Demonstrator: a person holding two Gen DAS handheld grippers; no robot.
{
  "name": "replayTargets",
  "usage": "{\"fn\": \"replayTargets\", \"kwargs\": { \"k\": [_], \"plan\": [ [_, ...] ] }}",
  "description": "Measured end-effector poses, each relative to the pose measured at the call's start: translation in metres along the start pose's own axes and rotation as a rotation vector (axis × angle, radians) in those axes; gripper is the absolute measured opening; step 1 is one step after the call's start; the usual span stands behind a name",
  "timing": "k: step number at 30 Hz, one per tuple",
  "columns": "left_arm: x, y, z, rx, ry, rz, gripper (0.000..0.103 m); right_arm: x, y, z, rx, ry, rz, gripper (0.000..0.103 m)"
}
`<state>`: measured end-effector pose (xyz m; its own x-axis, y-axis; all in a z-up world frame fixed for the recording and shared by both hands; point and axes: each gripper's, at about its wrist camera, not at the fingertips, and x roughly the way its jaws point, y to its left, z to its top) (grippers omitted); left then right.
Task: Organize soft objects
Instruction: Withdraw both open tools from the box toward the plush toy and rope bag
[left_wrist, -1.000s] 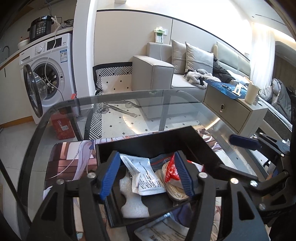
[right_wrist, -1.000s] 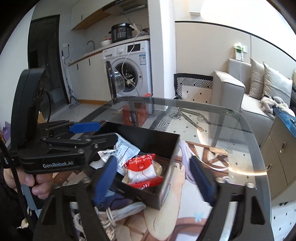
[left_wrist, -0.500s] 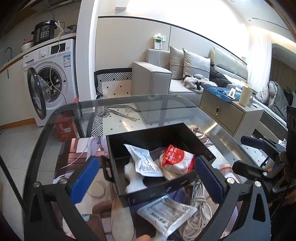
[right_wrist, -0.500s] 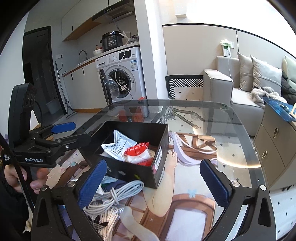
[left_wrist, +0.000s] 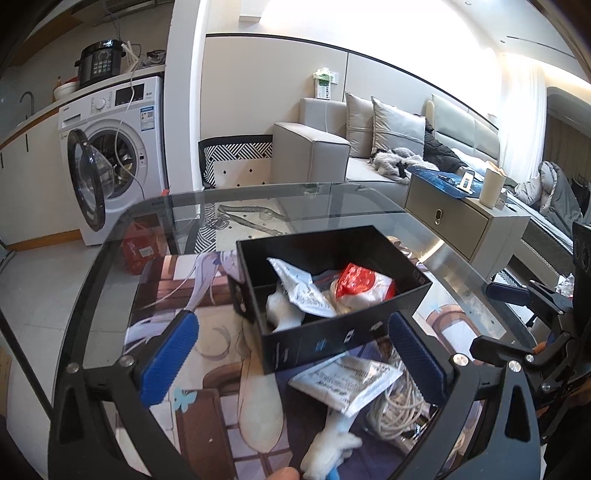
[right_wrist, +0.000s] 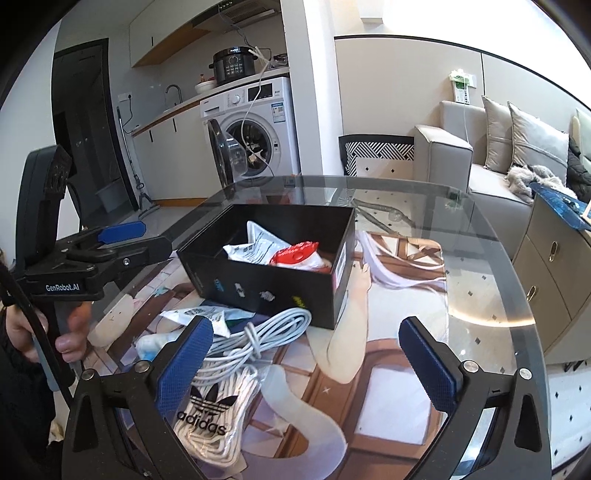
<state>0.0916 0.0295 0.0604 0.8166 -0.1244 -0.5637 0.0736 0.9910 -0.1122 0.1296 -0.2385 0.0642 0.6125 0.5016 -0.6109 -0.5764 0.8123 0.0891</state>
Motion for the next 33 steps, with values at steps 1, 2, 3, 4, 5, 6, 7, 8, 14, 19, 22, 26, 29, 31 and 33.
{"fn": "replayTargets", "kwargs": {
  "k": [1,2,3,4,5,6,7,8,14,19,22,26,29,31,33],
  "plan": [
    [0.000,0.002,-0.002,-0.004,0.003,0.005,0.103,0.000,0.000,0.000,0.000,0.004,0.002,0.102],
    [0.000,0.003,-0.004,-0.007,0.006,0.010,0.103,0.000,0.002,-0.001,-0.003,0.007,0.002,0.102],
    [0.000,0.005,-0.007,-0.012,0.009,0.015,0.103,0.000,0.003,-0.002,-0.009,0.010,0.000,0.102],
    [0.000,0.007,-0.009,-0.015,0.011,0.018,0.103,0.000,0.005,-0.002,-0.012,0.011,0.000,0.102],
    [0.000,0.008,-0.010,-0.018,0.013,0.019,0.103,0.000,0.006,-0.003,-0.013,0.013,0.001,0.102],
    [-0.001,0.010,-0.013,-0.022,0.017,0.018,0.103,0.000,0.007,-0.003,-0.014,0.016,0.005,0.102],
    [-0.001,0.010,-0.013,-0.022,0.020,0.017,0.103,-0.001,0.009,-0.004,-0.016,0.019,0.007,0.102],
    [-0.002,0.011,-0.015,-0.021,0.022,0.017,0.103,-0.001,0.010,-0.006,-0.021,0.021,0.008,0.102],
    [-0.010,0.014,-0.022,-0.021,0.020,0.039,0.103,-0.002,0.017,-0.016,-0.037,0.049,0.014,0.102],
    [-0.011,0.019,-0.030,-0.033,0.038,0.041,0.103,0.001,0.021,-0.024,-0.038,0.078,0.025,0.102],
    [-0.011,0.019,-0.034,-0.024,0.046,0.044,0.103,0.006,0.027,-0.028,-0.047,0.097,0.031,0.102],
    [-0.008,0.018,-0.037,-0.023,0.056,0.042,0.103,0.012,0.036,-0.032,-0.079,0.124,0.036,0.102],
    [-0.005,0.018,-0.039,-0.015,0.068,0.036,0.103,0.018,0.042,-0.035,-0.088,0.146,0.047,0.102],
    [-0.003,0.019,-0.040,-0.020,0.080,0.032,0.103,0.024,0.046,-0.038,-0.096,0.167,0.047,0.102],
    [-0.003,0.020,-0.039,-0.024,0.081,0.027,0.103,0.028,0.051,-0.041,-0.110,0.183,0.052,0.102]
  ]
}}
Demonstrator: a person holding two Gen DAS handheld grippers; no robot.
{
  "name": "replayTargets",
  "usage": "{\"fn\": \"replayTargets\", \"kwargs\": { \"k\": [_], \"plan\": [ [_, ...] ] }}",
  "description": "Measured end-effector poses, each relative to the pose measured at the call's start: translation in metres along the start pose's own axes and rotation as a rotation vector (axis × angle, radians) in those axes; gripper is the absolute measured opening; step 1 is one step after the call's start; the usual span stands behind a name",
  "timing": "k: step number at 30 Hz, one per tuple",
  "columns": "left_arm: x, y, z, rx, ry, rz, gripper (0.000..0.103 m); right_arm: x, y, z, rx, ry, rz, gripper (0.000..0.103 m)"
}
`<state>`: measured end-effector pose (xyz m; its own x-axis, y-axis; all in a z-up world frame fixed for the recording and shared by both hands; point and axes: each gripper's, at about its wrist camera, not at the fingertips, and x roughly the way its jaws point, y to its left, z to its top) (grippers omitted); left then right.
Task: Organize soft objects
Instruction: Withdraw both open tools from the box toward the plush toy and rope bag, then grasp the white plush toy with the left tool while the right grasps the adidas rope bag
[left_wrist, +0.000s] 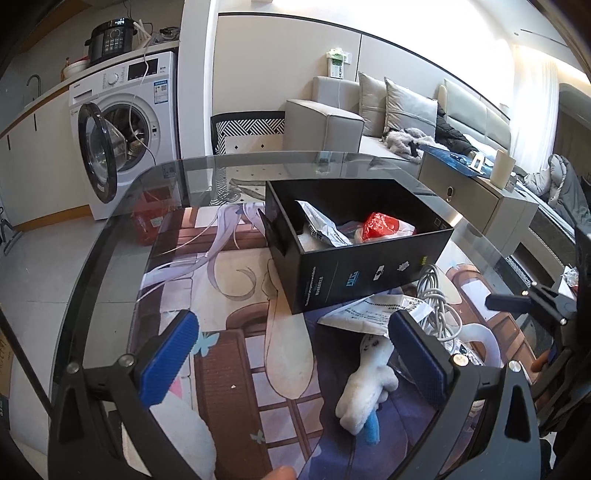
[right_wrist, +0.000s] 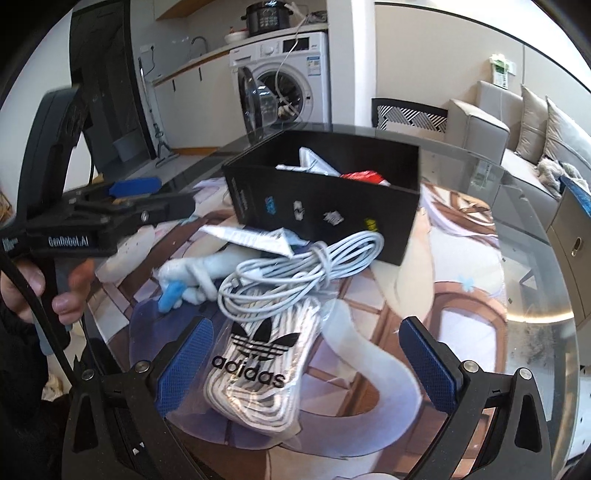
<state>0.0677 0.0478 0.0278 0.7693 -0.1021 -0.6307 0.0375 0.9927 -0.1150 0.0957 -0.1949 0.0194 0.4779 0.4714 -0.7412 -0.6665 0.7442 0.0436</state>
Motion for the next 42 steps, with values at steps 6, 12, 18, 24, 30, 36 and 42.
{"fn": "replayTargets", "kwargs": {
  "k": [6,12,18,24,30,36,42],
  "plan": [
    [0.002,-0.001,-0.001,0.001,0.009,-0.005,0.103,0.012,0.013,-0.003,-0.028,0.036,0.008,0.102],
    [0.006,-0.005,-0.003,0.018,0.023,-0.009,0.103,0.018,0.021,-0.005,-0.044,0.051,0.024,0.102],
    [0.008,-0.008,-0.005,0.029,0.034,-0.015,0.103,0.024,0.021,-0.008,-0.044,0.064,0.026,0.102],
    [0.010,-0.009,-0.006,0.030,0.045,-0.020,0.103,0.029,0.023,-0.010,-0.048,0.082,0.019,0.102],
    [0.012,-0.010,-0.008,0.031,0.055,-0.026,0.103,0.037,0.024,-0.013,-0.066,0.114,-0.010,0.102],
    [0.015,-0.011,-0.009,0.043,0.068,-0.020,0.103,0.038,0.017,-0.013,-0.073,0.124,-0.026,0.102],
    [0.017,-0.012,-0.010,0.053,0.079,-0.021,0.103,0.037,0.003,-0.014,-0.058,0.130,-0.033,0.102]
  ]
}}
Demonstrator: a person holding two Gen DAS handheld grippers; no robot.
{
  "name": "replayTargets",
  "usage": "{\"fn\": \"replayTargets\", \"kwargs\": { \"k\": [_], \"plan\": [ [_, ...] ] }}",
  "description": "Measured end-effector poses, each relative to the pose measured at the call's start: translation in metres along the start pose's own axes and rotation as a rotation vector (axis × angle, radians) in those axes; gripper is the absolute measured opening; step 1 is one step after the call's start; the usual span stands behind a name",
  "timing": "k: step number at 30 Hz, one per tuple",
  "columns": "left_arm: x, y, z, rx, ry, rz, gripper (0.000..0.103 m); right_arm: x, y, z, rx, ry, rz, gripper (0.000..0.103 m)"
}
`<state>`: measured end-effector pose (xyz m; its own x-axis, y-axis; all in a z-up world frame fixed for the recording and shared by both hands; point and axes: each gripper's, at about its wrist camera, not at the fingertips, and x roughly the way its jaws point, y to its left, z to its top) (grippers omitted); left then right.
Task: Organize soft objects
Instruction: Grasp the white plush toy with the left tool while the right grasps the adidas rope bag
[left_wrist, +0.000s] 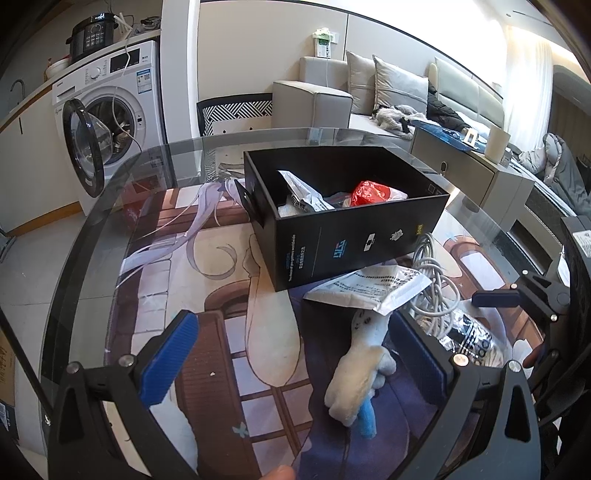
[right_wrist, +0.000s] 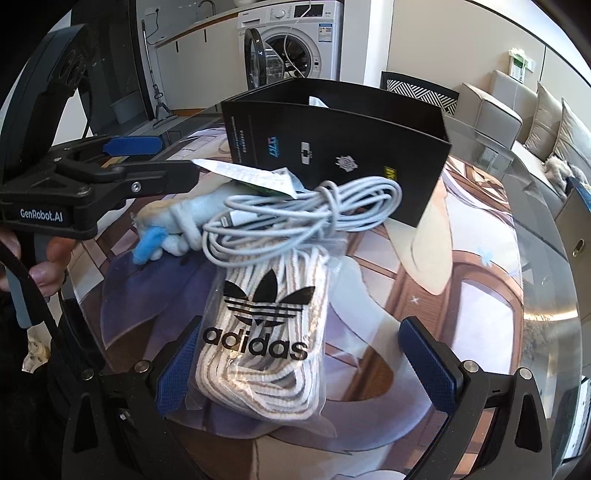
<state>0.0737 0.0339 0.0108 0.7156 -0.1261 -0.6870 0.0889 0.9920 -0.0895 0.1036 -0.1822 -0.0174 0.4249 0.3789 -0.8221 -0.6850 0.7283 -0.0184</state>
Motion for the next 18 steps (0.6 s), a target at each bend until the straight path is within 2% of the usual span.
{"fn": "replayTargets", "kwargs": {
  "k": [12,18],
  "plan": [
    [0.008,-0.015,-0.007,0.071,0.044,-0.021,0.103,-0.002,0.000,-0.002,-0.002,-0.009,0.001,0.101],
    [0.009,-0.018,-0.009,0.080,0.056,-0.025,0.103,-0.008,-0.002,-0.005,-0.009,-0.018,0.010,0.091]
  ]
}}
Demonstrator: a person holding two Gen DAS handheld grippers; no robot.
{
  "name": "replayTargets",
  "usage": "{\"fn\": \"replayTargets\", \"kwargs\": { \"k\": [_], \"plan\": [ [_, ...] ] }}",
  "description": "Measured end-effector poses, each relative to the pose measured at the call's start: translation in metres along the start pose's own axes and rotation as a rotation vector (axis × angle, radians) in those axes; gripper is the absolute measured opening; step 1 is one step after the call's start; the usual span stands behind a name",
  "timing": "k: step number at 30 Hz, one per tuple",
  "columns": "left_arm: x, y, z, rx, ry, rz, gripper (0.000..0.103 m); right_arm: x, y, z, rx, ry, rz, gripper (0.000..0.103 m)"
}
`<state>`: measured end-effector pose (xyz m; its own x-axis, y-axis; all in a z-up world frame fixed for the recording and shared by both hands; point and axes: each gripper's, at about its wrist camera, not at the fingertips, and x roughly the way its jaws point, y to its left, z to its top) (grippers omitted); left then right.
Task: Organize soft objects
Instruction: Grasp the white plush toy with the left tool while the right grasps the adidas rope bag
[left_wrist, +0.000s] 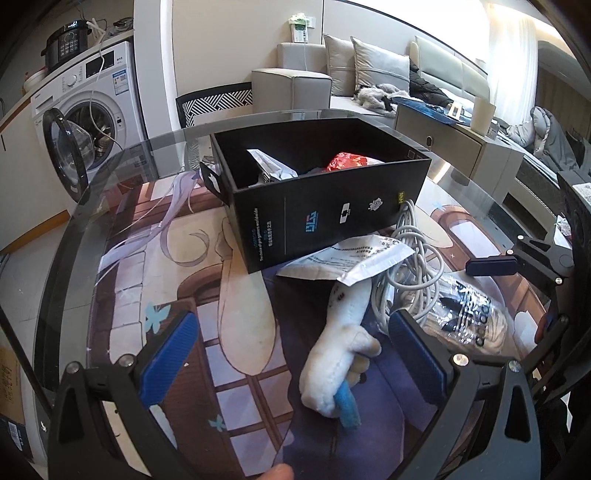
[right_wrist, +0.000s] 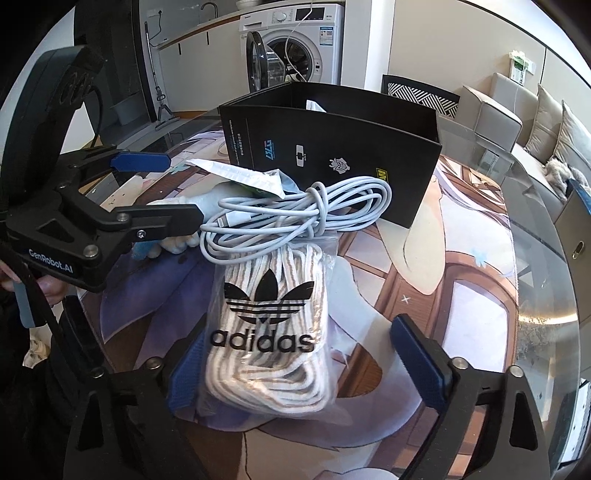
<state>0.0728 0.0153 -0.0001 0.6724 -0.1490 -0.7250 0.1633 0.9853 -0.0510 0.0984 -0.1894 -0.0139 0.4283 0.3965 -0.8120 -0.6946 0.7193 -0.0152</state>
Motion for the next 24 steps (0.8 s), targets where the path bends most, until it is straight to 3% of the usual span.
{"fn": "replayTargets", "kwargs": {
  "k": [7,12,24],
  "plan": [
    [0.002,-0.002,-0.001,0.015,0.017,-0.018,0.103,-0.005,0.004,0.002,-0.023,-0.015,0.029,0.070],
    [0.004,-0.006,-0.003,0.031,0.030,-0.018,0.103,-0.007,0.003,0.002,-0.030,-0.016,0.032,0.061],
    [0.008,-0.005,-0.005,0.018,0.057,-0.003,0.103,-0.011,0.000,0.000,-0.024,-0.007,0.038,0.061]
  ]
}}
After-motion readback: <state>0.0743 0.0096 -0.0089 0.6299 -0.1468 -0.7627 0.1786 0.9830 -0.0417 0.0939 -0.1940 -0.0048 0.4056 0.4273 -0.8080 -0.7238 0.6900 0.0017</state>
